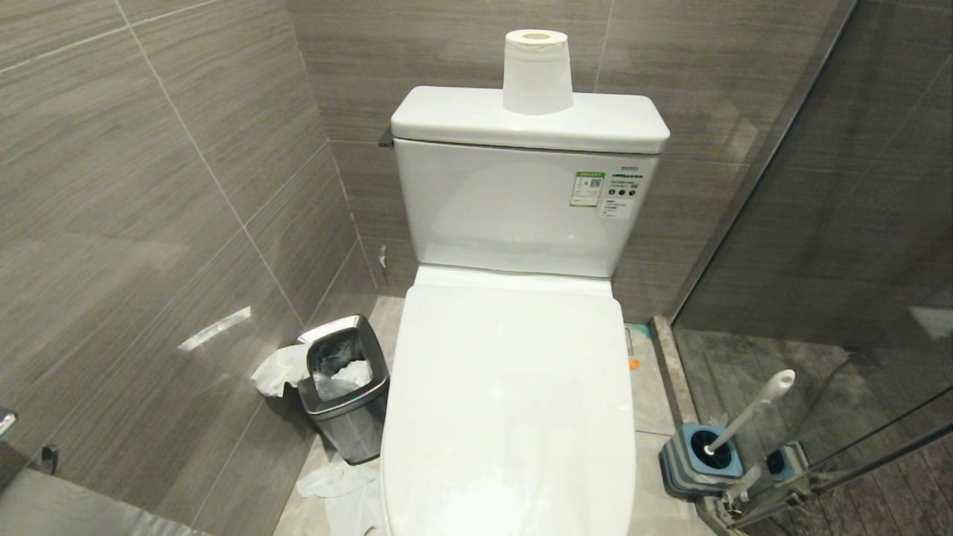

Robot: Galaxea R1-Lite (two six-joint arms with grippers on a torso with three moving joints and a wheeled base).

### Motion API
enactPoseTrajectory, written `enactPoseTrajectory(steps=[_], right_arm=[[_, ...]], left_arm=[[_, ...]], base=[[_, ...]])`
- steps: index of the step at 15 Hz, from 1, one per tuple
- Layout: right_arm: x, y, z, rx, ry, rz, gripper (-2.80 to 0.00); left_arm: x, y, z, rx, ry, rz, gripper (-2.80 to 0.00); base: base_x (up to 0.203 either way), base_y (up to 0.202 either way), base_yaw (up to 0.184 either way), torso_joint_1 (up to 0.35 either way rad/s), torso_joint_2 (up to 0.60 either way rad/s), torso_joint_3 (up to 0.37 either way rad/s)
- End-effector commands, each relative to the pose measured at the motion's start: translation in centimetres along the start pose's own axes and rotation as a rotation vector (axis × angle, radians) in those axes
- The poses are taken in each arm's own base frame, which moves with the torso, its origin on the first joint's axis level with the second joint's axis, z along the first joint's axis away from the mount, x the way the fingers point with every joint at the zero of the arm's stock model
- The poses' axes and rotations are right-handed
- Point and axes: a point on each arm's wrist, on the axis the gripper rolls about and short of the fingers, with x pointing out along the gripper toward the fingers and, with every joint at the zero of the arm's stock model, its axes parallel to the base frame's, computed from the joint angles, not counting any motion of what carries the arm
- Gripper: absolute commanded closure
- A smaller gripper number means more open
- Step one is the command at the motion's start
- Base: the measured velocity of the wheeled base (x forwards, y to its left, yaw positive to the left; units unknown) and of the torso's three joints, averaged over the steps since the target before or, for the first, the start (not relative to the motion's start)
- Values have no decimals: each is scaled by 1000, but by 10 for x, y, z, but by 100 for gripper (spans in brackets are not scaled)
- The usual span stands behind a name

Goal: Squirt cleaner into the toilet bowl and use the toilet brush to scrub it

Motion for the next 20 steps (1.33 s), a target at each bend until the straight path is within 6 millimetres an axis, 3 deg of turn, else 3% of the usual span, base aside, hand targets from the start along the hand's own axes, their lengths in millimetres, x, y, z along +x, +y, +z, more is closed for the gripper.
enactPoseTrajectory(steps=[1,9,16,20], right_arm=[[0,0,0,0,1,1,0],[0,0,0,0,1,1,0],[0,0,0,0,1,1,0],[0,0,0,1,1,1,0]], left_arm=[[-28,12,-17,-21,-49,97,0],[-82,9,-97,-42,-69,259,0],[-88,-3,-188,68,-162,308,0],[-78,-12,-237,104,-101,192,0]], base=[[0,0,0,0,0,0],[0,0,0,0,0,0],[0,0,0,0,0,0],[0,0,0,0,0,0]])
